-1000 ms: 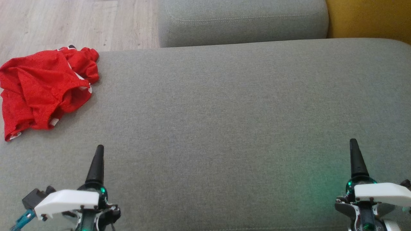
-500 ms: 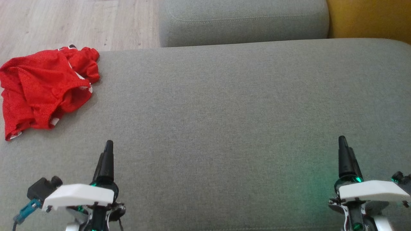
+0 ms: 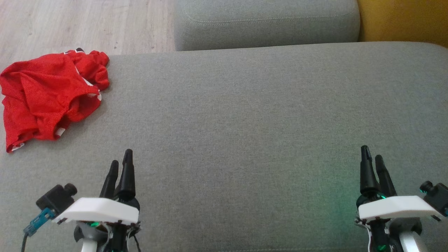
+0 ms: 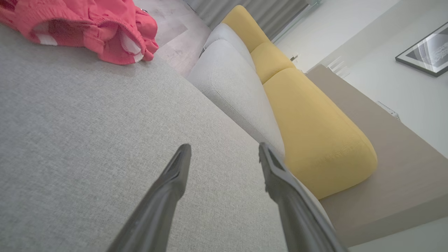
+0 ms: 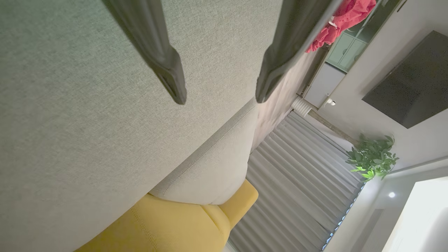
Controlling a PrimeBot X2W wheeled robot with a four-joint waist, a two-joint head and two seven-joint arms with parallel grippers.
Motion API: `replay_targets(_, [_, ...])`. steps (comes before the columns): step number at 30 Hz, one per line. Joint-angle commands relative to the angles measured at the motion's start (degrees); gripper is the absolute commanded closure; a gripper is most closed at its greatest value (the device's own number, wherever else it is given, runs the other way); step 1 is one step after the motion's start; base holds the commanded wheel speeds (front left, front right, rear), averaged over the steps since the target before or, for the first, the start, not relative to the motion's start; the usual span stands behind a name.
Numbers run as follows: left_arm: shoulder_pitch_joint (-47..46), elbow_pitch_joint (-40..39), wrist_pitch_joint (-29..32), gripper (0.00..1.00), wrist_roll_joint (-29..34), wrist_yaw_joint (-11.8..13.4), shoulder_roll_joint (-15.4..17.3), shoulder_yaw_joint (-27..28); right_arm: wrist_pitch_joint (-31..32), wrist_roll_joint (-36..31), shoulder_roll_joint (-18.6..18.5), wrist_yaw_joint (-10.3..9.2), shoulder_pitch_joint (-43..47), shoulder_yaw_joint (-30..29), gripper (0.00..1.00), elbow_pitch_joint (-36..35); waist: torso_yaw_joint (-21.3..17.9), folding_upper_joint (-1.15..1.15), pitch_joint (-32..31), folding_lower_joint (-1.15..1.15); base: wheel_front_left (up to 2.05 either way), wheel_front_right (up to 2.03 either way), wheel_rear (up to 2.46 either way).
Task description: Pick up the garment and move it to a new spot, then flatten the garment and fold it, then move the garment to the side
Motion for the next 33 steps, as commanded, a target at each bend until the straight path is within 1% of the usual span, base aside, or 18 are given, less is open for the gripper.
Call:
replay_targets(1, [-1.75,-2.43,-0.88,0.00,1.90,0.26,0.70,0.40,-0.75,-1.94,-0.38,0.24,-1.93,1.08,0.00,-2.55,0.02,0.00,0.01,0.00,0.00,0.00,0.00])
replay_targets(16, [-1.56,-2.50,-3.39,0.00,13.64,1.18,0.80,-1.48,-3.28,-12.88,-0.44,0.29,-2.16,2.96,0.00,-2.96,0.17,0.00,0.02,0.00,0.00,0.00,0.00])
replay_targets(33, [-1.38,-2.98,-6.07,0.00,24.73,2.51,0.91,-2.77,-5.97,-25.02,-0.50,0.35,-2.54,4.03,0.00,-3.45,0.30,0.00,0.09,-0.01,0.00,0.00,0.00])
